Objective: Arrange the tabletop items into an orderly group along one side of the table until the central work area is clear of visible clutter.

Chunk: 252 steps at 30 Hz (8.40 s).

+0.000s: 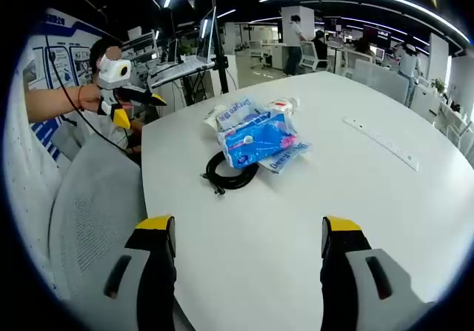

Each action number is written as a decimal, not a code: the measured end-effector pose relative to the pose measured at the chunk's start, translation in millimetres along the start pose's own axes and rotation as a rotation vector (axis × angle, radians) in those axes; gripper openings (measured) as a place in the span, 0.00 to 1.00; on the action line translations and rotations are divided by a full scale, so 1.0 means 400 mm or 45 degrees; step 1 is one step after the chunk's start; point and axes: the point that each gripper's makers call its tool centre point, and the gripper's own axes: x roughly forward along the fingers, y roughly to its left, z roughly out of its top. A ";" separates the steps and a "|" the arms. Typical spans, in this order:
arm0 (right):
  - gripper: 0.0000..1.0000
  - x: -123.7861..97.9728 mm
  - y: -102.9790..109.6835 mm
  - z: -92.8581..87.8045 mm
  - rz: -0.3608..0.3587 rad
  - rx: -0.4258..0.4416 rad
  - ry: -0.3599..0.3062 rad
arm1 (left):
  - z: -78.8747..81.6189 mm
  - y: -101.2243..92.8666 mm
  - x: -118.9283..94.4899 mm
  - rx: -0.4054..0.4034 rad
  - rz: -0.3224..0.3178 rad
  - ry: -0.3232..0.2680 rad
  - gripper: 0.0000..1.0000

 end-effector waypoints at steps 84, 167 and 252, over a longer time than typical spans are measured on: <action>0.79 0.035 -0.011 0.016 0.077 -0.048 0.033 | 0.003 0.012 -0.011 -0.052 0.037 -0.025 0.99; 0.71 0.202 -0.110 0.218 0.181 -0.225 -0.024 | 0.169 -0.010 -0.012 -0.012 0.077 -0.190 0.98; 0.08 0.476 -0.196 0.252 0.314 -0.217 0.030 | 0.102 -0.001 0.102 -0.192 0.039 -0.153 0.93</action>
